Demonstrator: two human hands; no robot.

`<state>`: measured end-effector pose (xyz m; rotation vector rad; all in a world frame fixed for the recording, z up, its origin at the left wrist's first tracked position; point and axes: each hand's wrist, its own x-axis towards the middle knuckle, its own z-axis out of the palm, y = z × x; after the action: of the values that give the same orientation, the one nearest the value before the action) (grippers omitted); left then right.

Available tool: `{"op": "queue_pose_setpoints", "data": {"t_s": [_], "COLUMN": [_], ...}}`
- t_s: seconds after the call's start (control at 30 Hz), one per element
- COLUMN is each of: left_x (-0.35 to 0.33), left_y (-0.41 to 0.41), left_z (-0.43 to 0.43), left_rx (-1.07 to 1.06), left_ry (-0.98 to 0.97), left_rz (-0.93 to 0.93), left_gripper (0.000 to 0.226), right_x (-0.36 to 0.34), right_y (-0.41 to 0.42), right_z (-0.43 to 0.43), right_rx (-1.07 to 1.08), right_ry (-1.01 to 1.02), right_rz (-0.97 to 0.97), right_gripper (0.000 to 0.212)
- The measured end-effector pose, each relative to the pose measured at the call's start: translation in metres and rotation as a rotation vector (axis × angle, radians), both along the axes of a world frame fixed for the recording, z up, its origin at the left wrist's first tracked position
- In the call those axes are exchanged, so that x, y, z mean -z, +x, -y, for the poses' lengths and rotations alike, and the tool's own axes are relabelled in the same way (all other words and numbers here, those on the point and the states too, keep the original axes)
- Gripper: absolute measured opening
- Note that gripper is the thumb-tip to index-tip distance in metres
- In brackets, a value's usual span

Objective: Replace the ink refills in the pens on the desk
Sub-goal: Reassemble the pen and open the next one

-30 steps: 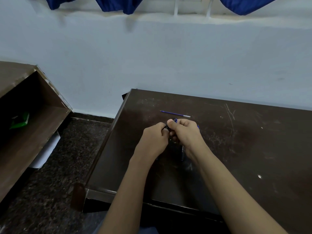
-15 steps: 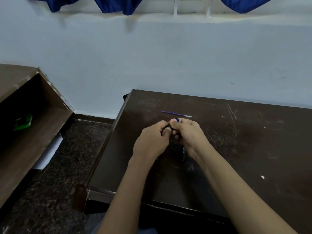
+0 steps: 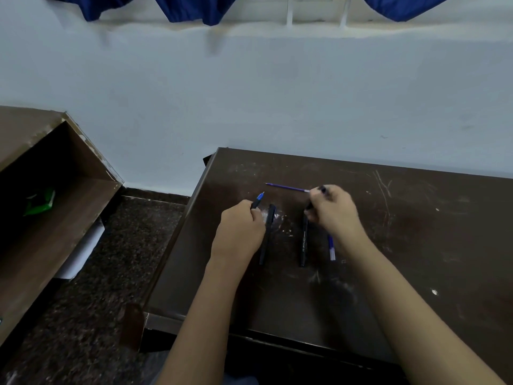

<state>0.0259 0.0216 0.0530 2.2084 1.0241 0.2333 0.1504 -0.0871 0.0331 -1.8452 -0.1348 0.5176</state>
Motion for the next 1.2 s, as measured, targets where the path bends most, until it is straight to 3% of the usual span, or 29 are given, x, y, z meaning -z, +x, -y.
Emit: {"op": "queue_pose_setpoints", "data": {"t_s": [0.1,0.2,0.7,0.8,0.87,1.0,1.2], "left_x": [-0.002,-0.002,-0.004,-0.003,-0.003,-0.004,-0.004], "left_y": [0.000,-0.003,-0.002,-0.004,-0.005,-0.004,-0.001], "left_z": [0.000,0.001,0.003,0.004,0.004,0.004,0.008], "left_rx": [-0.008,-0.007,0.018,0.049,0.065,0.149,0.287], "left_ry": [-0.012,-0.060,-0.060,-0.083,-0.071,-0.054,-0.173], "left_rz": [0.013,0.055,-0.060,-0.038,-0.031,-0.041,-0.069], "left_gripper": [0.024,0.024,0.025,0.024,0.023,0.015,0.022], "right_x": [0.007,0.014,0.042,0.036,0.027,0.008,0.005], "right_y": [-0.019,-0.039,-0.044,-0.038,-0.033,-0.032,-0.030], "right_z": [-0.002,-0.009,-0.014,-0.013,-0.012,-0.014,-0.013], "right_rx": [-0.351,-0.552,-0.599,-0.480,-0.350,-0.225,-0.149], "right_ry": [-0.387,-0.597,-0.741,-0.625,-0.402,0.035,0.157], "right_rz": [0.333,0.430,0.362,0.432,0.427,0.004,-0.301], "right_gripper": [0.021,0.034,0.035,0.026,0.019,0.027,0.027]}}
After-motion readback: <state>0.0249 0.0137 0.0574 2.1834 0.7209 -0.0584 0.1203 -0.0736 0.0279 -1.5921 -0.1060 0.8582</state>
